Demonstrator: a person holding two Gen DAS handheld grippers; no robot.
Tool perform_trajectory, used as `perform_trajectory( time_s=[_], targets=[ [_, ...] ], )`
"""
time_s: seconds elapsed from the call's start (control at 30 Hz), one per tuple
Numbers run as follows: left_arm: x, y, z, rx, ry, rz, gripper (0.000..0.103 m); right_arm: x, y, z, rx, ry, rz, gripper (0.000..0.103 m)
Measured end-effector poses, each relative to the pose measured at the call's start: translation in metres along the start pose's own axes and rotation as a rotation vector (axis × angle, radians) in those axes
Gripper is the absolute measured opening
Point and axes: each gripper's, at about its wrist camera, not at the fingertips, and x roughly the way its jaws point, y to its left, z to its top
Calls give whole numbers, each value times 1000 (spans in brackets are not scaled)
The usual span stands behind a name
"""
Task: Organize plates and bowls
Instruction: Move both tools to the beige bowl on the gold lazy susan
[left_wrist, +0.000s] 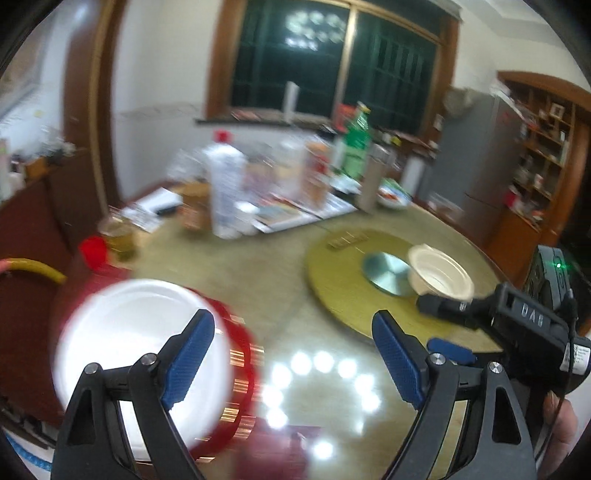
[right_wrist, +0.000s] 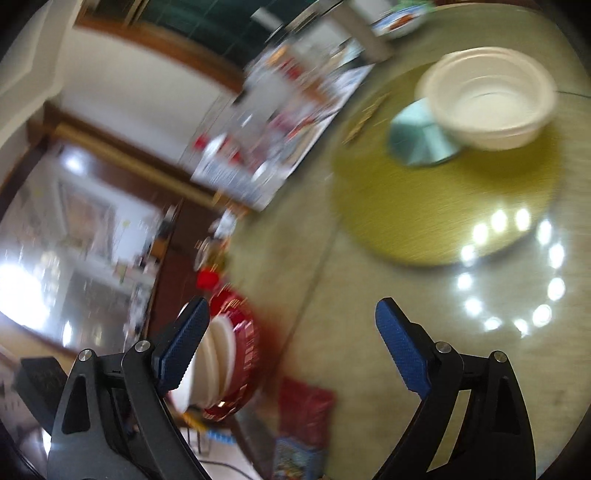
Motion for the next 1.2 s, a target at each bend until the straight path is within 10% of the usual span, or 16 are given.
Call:
perform_trajectory(
  time_s=[0.53, 0.87, 1.2],
  targets=[
    [119, -71, -6, -111, 232, -69, 87, -98, -113, 70, 192, -361, -135, 92],
    [155, -106, 22, -200, 219, -137, 87, -84, -146, 94, 232, -354, -126, 92],
    [170, -124, 29, -81, 233, -62, 87, -87, -148, 94, 204, -360, -133, 92]
  ],
)
